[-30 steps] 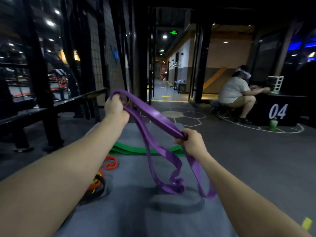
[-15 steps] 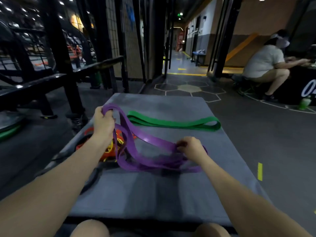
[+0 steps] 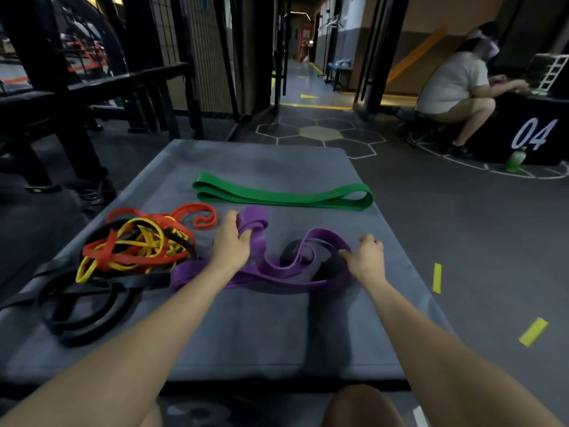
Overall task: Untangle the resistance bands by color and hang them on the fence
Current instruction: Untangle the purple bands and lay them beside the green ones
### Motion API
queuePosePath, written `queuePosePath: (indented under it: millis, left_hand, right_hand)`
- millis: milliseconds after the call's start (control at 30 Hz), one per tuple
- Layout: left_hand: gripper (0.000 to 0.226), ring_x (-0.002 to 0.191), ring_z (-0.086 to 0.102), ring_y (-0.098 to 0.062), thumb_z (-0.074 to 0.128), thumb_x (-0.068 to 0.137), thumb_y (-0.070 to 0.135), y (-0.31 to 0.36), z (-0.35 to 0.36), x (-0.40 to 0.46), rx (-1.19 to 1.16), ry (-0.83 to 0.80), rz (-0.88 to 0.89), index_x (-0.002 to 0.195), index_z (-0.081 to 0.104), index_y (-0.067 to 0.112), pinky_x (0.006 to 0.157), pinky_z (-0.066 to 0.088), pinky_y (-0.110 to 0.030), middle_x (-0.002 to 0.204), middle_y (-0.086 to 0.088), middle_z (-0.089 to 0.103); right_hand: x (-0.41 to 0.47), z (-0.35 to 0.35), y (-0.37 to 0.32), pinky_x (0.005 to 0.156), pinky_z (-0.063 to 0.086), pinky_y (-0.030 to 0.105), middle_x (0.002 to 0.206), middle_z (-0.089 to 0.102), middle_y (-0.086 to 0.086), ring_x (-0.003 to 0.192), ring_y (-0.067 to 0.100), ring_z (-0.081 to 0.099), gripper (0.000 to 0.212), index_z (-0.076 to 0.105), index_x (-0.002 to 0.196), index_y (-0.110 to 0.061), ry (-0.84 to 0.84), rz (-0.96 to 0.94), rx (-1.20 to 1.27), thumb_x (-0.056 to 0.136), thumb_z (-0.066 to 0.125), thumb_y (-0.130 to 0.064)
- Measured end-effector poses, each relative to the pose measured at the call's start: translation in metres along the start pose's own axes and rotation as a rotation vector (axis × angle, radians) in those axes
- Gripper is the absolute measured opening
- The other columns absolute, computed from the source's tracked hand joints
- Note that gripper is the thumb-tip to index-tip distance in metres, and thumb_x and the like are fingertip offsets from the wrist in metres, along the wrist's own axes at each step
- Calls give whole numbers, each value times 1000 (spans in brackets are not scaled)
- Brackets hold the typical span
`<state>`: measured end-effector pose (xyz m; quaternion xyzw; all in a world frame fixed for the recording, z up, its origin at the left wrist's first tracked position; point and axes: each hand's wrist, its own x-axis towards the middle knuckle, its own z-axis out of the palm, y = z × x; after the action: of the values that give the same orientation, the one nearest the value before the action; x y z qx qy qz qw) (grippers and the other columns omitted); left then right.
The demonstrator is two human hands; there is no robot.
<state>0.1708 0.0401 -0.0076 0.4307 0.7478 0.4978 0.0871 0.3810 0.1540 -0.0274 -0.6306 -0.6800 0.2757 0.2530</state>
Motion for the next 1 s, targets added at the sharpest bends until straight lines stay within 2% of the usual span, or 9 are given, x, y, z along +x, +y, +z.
queuePosePath:
  millis: [67,167,333,400,467,600,700,867,1000]
  left_hand:
    - [7,90,54,-32,49,91,3,-9,9,-1,48,-64,-34,96,45,4,71,30,-31,88,-16,51]
    - [10,91,53,-30,49,92,7,-11,19,2,106,-112,-56,100,47,1,75,35,-34,93,-17,54]
    - [11,82,48,-22,48,91,8,-11,12,28,-116,-45,-170,81,45,13,79,42,-41,82,-11,51]
    - [21,74,46,-22,46,91,9,-2,-4,44,-229,3,-207,73,46,20,69,40,-36,68,-4,46]
    - [26,55,44,-19,42,92,5,18,-22,62,-349,40,-228,71,44,20,52,39,-26,61,-2,40]
    - [29,37,41,-7,36,92,1,77,-65,92,-585,85,-222,69,42,17,37,33,-16,42,5,46]
    - [32,29,36,-3,34,94,2,116,-98,105,-731,108,-213,67,42,16,33,29,-13,30,11,41]
    - [32,23,36,-5,39,97,11,161,-138,113,-822,164,-261,66,47,15,33,33,-10,36,5,40]
    - [24,49,50,-17,47,93,13,171,-159,120,-835,199,-273,73,58,13,51,48,-26,58,-3,55]
  right_hand:
    - [6,3,3,89,42,38,130,43,22,112,39,50,49,46,122,4,-16,39,15,86,65,-22]
    - [13,7,5,72,44,34,102,65,23,93,34,60,23,63,91,4,-47,35,37,85,64,-18]
    - [23,7,3,80,49,36,88,65,13,91,30,63,19,69,96,-3,-87,152,316,83,67,-16]
    - [24,3,-3,65,55,35,74,63,12,69,26,63,8,67,84,-2,-144,172,515,83,66,-10]
    - [19,-8,-16,48,51,23,66,58,8,53,16,57,17,59,71,-9,-245,194,683,87,60,-2]
    - [13,-26,-45,52,44,22,57,53,5,52,15,48,29,54,66,-12,-287,163,807,86,50,8]
    - [10,-39,-63,41,37,19,53,46,7,43,15,43,24,50,68,-6,-247,243,840,84,43,10]
    - [15,-57,-60,43,38,24,61,43,12,45,20,43,14,49,73,-4,-213,343,752,83,48,6]
    - [13,-66,-40,44,39,23,55,50,8,49,19,46,24,54,70,-6,-248,372,757,88,41,4]
